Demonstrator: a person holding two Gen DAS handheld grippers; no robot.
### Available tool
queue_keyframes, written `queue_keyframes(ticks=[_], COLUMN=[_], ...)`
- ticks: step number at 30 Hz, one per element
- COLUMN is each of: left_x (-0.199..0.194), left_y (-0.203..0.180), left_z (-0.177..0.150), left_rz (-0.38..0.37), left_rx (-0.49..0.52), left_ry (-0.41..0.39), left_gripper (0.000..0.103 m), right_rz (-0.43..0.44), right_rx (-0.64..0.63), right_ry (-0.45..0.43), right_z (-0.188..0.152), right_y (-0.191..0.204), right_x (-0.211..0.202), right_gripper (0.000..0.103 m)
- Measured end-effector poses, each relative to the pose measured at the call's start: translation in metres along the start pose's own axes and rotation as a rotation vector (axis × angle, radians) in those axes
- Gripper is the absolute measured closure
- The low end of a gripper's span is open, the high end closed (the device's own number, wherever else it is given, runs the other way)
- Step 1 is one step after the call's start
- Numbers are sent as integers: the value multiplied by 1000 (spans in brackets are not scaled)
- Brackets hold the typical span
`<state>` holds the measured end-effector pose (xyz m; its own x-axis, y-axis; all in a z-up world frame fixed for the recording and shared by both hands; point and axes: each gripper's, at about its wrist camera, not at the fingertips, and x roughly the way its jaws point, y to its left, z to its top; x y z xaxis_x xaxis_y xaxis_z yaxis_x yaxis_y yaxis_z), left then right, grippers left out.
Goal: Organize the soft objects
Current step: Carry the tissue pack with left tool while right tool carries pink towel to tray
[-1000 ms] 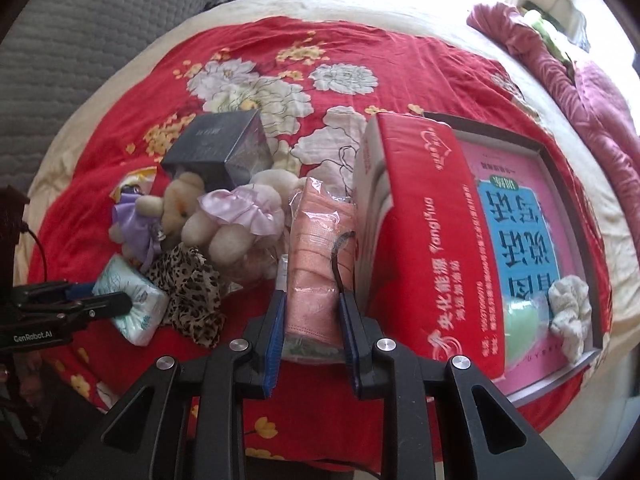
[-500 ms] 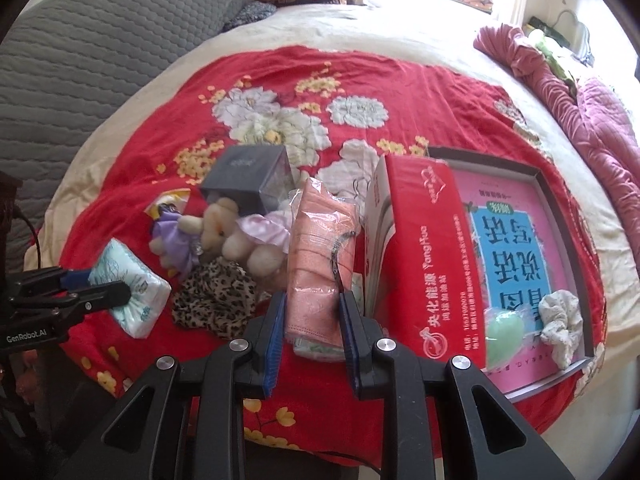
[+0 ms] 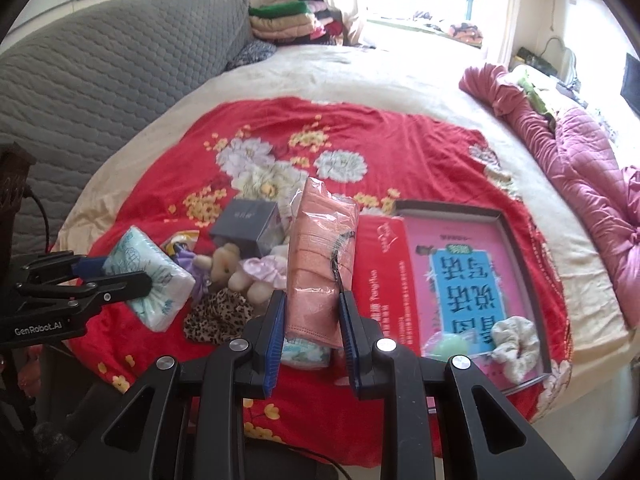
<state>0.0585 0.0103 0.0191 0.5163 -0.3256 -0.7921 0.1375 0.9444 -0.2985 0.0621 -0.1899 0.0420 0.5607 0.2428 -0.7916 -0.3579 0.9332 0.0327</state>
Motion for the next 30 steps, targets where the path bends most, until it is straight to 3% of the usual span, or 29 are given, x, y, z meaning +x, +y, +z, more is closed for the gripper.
queue_keyframes(ticks=[17,30], left_x=[8,39], left_y=[-92,-141], left_z=[39,51], left_rz=[-21,33], left_rx=[130,206], left_ry=[-33,-14], left_gripper=[56,56], right_rz=[-63,-111], right_rx=[102,199], right_ry=[-85,-114], right_z=[-11,-25], right_y=[-62,-120], right_x=[-52,-71], right_gripper=[76,76])
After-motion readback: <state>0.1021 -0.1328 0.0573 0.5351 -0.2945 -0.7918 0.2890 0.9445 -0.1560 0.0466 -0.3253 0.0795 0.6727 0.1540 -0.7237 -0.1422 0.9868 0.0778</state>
